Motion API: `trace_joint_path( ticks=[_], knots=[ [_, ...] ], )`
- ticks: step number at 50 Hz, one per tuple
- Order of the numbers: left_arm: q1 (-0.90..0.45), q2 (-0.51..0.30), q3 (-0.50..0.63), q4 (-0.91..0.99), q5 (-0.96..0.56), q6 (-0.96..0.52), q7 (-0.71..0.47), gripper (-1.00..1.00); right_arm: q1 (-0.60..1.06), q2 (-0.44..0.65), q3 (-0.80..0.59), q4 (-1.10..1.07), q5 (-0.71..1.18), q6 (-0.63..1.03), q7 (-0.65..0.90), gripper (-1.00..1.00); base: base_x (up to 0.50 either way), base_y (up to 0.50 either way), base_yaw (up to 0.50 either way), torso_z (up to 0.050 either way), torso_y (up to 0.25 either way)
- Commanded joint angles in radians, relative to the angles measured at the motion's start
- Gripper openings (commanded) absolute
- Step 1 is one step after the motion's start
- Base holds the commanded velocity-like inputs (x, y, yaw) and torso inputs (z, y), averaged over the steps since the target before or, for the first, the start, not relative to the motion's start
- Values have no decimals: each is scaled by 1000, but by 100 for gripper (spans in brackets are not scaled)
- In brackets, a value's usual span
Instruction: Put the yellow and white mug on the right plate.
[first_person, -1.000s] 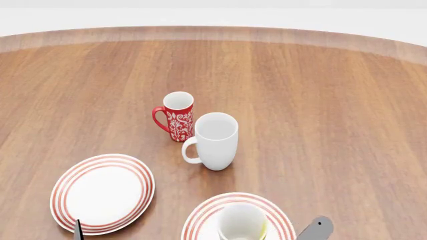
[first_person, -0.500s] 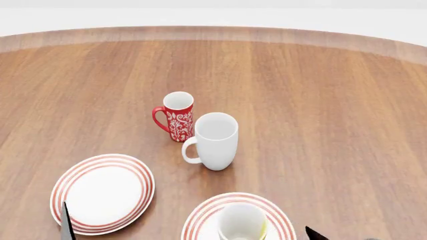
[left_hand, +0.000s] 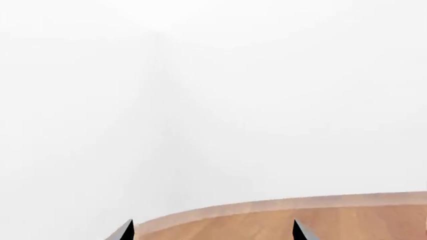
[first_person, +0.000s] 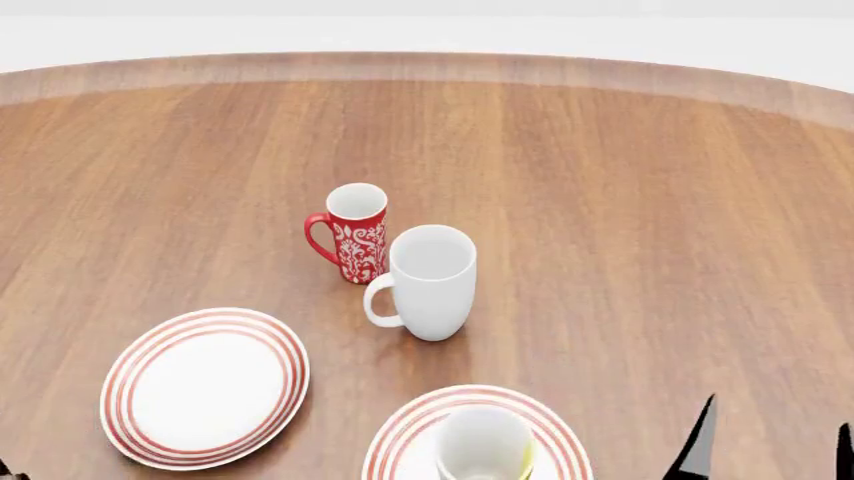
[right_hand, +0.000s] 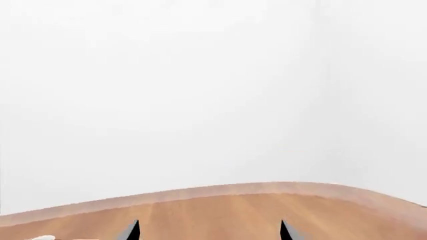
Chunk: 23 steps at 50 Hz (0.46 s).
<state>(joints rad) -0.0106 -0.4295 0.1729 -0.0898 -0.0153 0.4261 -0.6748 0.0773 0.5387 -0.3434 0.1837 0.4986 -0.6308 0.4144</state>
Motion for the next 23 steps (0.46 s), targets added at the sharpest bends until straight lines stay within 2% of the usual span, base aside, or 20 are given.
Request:
trace_joint_path(
  ticks=[1,8,23],
  knots=[
    [-48,-4,-141,-113,-12,58,-62,100,32,-88,160,116,-112,-138,110,100,0,0,0,0,0],
    [-60,-37,-207,-63,35,58,-129,100,66,-69,279,80,-172,-131,249,100,0,0,0,0,0],
    [-64,-86,-321,90,72,3,-205,100,72,-41,361,-94,-306,-114,350,100,0,0,0,0,0]
  ],
)
